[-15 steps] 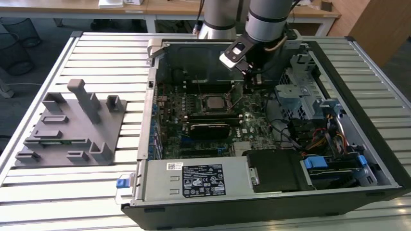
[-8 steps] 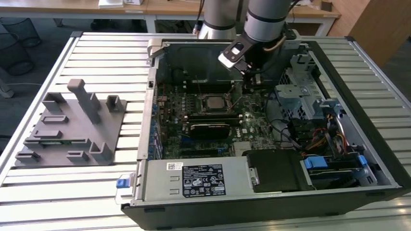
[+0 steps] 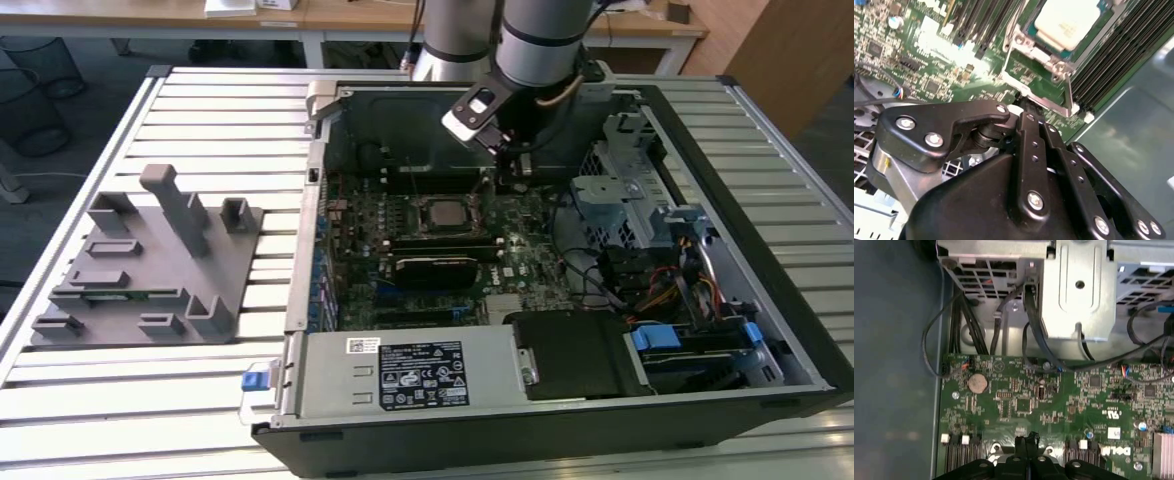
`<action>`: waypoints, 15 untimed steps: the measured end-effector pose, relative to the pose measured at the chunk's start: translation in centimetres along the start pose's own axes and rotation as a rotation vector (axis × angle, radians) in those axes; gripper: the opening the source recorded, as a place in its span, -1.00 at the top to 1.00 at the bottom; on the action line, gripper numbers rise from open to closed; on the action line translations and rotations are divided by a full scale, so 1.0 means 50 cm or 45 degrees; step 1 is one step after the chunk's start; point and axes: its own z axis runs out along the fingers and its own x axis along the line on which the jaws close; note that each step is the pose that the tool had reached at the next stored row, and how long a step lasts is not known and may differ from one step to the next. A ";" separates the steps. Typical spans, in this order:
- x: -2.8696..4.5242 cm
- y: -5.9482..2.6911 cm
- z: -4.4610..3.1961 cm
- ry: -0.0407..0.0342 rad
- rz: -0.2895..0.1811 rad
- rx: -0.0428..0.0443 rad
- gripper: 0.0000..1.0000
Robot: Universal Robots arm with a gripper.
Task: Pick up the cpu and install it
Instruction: 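Close the cpu cover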
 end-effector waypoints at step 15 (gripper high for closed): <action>0.003 -0.079 0.000 0.0001 0.000 0.000 0.79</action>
